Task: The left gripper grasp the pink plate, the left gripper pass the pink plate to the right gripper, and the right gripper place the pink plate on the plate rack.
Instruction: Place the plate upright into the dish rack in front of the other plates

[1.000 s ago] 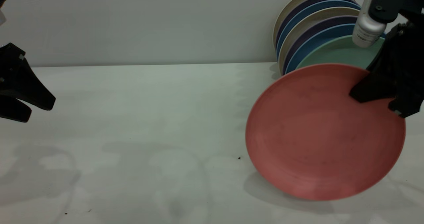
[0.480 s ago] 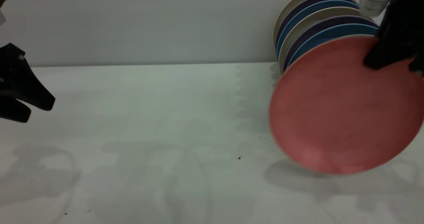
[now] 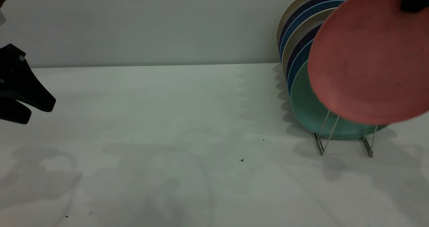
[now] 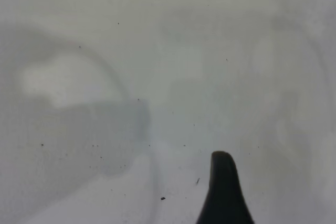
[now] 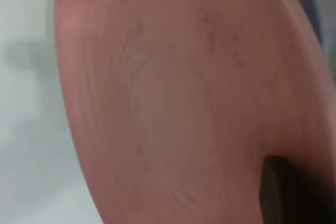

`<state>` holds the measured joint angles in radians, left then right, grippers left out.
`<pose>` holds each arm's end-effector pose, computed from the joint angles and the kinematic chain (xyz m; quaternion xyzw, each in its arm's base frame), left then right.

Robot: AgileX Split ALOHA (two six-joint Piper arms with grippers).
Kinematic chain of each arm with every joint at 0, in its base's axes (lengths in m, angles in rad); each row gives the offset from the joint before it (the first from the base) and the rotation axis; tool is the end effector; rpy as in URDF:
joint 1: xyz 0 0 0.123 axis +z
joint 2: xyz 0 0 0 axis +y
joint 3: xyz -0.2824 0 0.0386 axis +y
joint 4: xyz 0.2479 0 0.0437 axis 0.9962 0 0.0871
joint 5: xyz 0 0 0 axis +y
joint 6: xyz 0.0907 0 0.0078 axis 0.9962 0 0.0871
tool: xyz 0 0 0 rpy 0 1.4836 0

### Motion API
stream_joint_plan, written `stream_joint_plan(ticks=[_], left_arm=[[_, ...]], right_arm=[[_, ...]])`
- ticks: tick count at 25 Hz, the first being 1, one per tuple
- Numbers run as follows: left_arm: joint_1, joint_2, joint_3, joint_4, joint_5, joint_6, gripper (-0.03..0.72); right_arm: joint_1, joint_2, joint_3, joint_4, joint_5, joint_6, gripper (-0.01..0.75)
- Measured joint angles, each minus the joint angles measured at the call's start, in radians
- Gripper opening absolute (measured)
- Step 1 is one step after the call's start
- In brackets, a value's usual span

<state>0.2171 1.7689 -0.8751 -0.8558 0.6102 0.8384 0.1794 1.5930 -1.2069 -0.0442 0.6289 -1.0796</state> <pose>0.3109 0.0281 0.1489 -0.0281 0.9618 -0.1922 0.1930 0.3403 0.0593 0.2787 -0.5688 0.7592 -0.1536 0.2766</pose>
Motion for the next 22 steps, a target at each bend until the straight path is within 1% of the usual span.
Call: stream_joint_plan(ticks=[14, 22], left_arm=[[0.0, 0.0, 0.0, 0.0, -0.007, 0.0, 0.562], [0.0, 0.0, 0.0, 0.0, -0.009, 0.0, 0.562]], right_arm=[[0.0, 0.005, -0.014, -0.002, -0.088, -0.004, 0.051], [0.0, 0.056, -0.014, -0.002, -0.109, -0.021, 0.051]])
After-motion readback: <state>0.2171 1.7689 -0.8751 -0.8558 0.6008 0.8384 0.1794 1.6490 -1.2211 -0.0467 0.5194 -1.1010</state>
